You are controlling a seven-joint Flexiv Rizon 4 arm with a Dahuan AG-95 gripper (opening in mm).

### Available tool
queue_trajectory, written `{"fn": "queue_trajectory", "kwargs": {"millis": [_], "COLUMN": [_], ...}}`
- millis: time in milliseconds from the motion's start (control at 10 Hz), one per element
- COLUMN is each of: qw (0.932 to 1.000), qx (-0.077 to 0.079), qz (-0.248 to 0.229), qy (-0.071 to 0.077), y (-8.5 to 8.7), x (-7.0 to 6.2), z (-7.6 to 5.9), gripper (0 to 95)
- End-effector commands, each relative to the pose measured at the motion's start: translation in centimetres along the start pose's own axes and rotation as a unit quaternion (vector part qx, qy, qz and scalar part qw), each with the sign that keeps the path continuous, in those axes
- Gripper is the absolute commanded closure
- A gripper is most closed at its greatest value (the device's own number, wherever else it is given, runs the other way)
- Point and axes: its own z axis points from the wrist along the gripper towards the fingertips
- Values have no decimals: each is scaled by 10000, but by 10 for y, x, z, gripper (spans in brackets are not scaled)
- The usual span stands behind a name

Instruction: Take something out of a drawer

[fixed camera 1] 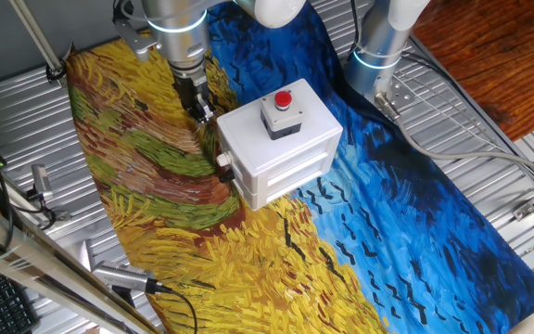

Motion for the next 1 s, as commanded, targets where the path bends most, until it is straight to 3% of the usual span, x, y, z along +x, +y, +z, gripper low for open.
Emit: {"fn": "queue_trajectory", "kwargs": {"millis": [100,400,800,1000], "qw": [9997,9983,9995,9998], "qx": [-19,-47,61,-19], "qz": [-262,-582,-304,-177], "qy": [26,42,-30,-12], "y": [0,0,0,-5], "x": [0,0,1,1], "z": [0,0,0,-2], "gripper": [950,950,950,950]}}
